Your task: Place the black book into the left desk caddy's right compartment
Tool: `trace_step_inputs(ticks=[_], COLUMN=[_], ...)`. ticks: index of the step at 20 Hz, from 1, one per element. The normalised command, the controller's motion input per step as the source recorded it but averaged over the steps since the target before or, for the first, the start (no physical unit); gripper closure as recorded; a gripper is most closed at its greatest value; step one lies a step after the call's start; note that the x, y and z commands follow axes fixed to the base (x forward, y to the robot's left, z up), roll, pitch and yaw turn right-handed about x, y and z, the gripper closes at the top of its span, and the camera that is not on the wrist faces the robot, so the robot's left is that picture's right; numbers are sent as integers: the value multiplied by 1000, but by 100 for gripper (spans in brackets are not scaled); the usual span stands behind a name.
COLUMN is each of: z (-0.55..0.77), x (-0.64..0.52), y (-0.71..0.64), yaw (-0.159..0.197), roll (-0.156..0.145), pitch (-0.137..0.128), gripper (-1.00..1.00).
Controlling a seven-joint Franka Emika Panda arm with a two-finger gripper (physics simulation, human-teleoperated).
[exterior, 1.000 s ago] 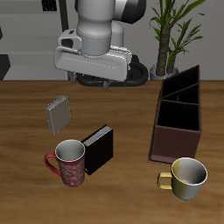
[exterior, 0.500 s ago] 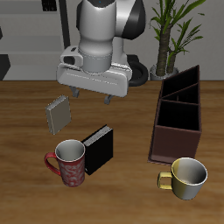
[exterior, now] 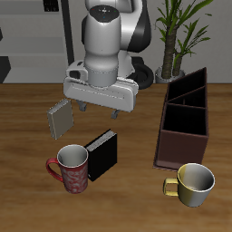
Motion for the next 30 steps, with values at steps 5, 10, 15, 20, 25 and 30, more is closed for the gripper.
trace_step_inputs(ticks=[5,10,15,20,25,30], z=[-249,-356,-198,-286,-270,-223], x=[46,-40,-19,35,89,67], y=[32,-44,-10,19,62,-6], yaw=[-53,-16,-19,-51,-19,8], roll=[9,-27,10,-2,-1,-1], pitch=[-5,-23,14,-3,33,33], gripper=[-100,-100,-100,-100,-100,-100])
